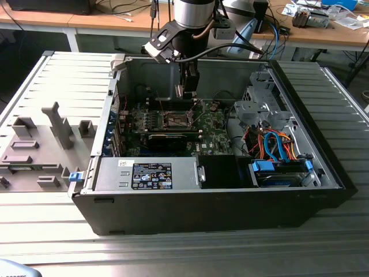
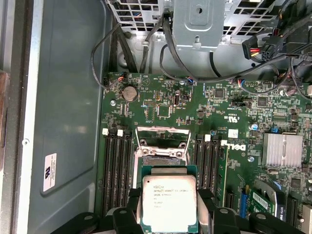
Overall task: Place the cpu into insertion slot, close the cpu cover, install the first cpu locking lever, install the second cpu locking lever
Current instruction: 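Place the cpu into insertion slot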
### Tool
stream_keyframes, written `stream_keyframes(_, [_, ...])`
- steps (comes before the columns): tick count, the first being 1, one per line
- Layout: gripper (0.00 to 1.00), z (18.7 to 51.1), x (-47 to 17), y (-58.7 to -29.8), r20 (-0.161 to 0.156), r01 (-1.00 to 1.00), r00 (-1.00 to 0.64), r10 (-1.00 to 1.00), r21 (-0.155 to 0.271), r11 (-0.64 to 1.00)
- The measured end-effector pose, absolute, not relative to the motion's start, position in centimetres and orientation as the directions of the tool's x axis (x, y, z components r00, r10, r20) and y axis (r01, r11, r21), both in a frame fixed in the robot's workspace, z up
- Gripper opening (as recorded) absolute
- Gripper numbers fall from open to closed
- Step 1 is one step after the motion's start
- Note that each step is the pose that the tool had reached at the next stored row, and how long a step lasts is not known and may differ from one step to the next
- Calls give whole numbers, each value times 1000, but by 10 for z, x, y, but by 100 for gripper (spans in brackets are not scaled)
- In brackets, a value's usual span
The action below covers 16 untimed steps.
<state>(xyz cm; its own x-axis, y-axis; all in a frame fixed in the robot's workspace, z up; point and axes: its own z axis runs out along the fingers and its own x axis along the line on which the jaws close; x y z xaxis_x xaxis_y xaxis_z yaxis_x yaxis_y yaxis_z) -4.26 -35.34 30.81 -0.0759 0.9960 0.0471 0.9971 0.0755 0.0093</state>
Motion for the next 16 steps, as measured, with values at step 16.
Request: stream_keyframes(16, [54, 308, -43, -353, 47, 998, -64, 997, 9, 64])
